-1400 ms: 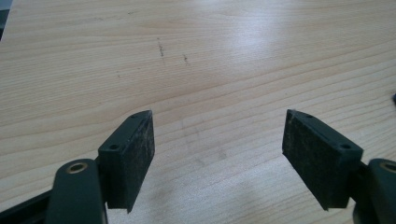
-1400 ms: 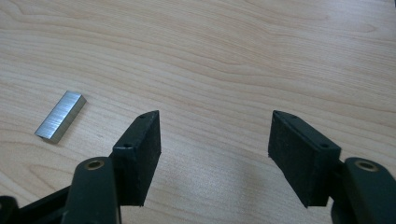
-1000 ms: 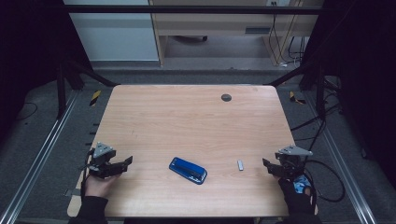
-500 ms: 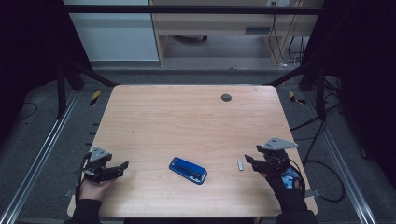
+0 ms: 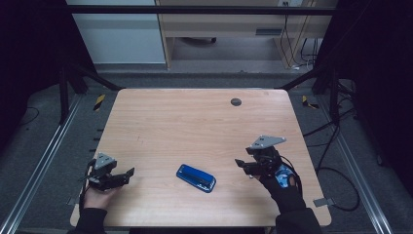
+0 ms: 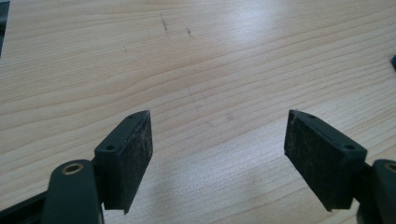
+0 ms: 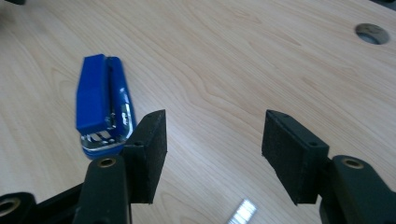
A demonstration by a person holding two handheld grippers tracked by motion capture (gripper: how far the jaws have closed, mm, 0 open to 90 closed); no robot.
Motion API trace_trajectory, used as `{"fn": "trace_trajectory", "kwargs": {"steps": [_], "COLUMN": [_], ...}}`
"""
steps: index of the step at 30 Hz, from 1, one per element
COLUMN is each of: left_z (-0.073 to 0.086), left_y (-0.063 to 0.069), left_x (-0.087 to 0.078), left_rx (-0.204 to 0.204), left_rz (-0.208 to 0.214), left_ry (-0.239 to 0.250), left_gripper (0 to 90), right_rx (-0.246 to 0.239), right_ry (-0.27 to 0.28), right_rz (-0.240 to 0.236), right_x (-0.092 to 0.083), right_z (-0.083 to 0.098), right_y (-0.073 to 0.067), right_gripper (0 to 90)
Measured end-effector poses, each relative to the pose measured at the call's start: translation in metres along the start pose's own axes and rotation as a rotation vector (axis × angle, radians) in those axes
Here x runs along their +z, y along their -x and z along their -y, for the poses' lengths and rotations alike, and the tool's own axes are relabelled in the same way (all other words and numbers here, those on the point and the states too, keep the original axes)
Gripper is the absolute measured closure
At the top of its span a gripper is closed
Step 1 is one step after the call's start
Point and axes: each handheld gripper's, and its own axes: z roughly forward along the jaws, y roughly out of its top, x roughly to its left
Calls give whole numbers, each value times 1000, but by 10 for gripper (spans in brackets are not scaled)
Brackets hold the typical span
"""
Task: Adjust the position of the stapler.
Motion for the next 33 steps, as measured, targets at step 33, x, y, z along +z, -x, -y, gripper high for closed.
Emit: {"fn": "trace_trajectory", "kwargs": {"steps": [33], "left_z": [0], "left_y": [4], "left_x": [6], "left_rx": [46], "left_rz": [9], "left_ry": [-42], "left_gripper": [234], "right_rx": [-186], "right_ry": [-247], "right_rz": [-248], "right_x": [64], "right_z": [-69], "right_y": [-65], "right_gripper": [476]}}
